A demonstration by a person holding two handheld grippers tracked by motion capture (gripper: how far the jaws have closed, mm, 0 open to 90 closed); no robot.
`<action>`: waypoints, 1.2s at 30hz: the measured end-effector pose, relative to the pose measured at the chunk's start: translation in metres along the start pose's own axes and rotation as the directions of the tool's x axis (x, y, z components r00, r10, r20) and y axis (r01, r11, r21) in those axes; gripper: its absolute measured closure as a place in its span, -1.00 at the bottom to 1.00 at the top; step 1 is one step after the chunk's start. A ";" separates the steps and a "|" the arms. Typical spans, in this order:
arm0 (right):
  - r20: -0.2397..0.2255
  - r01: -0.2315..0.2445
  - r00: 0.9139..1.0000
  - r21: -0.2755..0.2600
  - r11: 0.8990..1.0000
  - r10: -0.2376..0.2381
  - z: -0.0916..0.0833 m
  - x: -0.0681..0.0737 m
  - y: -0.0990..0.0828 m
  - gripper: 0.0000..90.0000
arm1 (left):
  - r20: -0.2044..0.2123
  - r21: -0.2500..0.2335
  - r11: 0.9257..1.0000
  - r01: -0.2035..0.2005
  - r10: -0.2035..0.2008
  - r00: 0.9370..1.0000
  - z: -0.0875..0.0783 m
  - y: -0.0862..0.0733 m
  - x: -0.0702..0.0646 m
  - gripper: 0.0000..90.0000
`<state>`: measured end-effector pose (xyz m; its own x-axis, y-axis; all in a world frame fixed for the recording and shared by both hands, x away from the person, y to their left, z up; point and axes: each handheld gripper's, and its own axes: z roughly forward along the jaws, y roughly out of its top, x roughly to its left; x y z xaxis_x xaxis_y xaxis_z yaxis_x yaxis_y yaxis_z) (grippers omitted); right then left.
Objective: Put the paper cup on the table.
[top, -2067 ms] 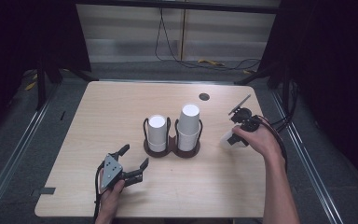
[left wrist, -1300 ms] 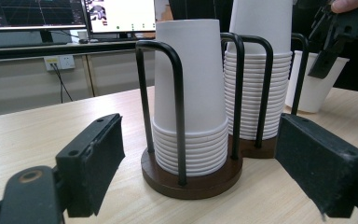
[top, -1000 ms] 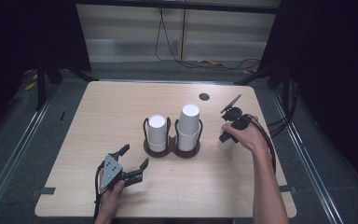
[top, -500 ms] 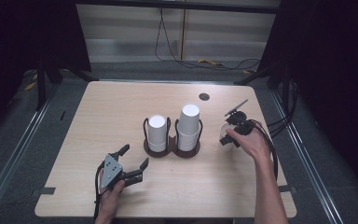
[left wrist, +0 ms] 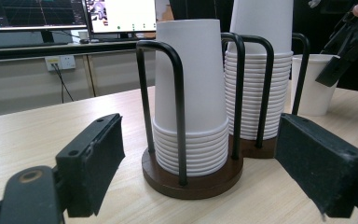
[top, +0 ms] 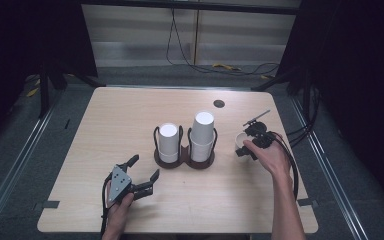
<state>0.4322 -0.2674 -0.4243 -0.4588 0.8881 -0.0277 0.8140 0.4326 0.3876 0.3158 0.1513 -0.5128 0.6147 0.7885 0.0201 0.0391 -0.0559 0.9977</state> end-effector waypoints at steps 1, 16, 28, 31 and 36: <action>0.007 0.001 1.000 -0.002 1.000 -0.001 0.000 0.000 -0.001 -0.64 | 0.000 -0.001 1.000 0.001 -0.001 1.000 0.000 0.000 0.000 -0.65; 0.032 -0.049 0.998 -0.093 0.994 0.053 -0.005 0.005 -0.019 -0.64 | -0.003 -0.008 1.000 0.014 -0.014 1.000 0.001 0.000 0.000 -0.65; 0.101 -0.078 0.990 -0.174 0.982 0.097 -0.011 0.014 -0.036 -0.63 | -0.006 -0.009 1.000 0.018 -0.018 1.000 0.001 0.000 0.000 -0.65; 0.084 -0.097 0.990 -0.202 0.975 0.115 -0.013 0.016 -0.043 -0.64 | -0.007 -0.008 1.000 0.017 -0.017 1.000 0.001 0.000 0.000 -0.65; 0.082 -0.127 0.985 -0.259 0.958 0.153 -0.012 0.021 -0.059 -0.66 | -0.002 -0.004 1.000 0.010 -0.010 1.000 0.000 0.000 0.000 -0.65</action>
<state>0.3701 -0.2760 -0.4363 -0.2981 0.9535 -0.0441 0.7454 0.2614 0.6132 0.3160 0.1508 -0.5129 0.6124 0.7905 0.0105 0.0420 -0.0458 0.9981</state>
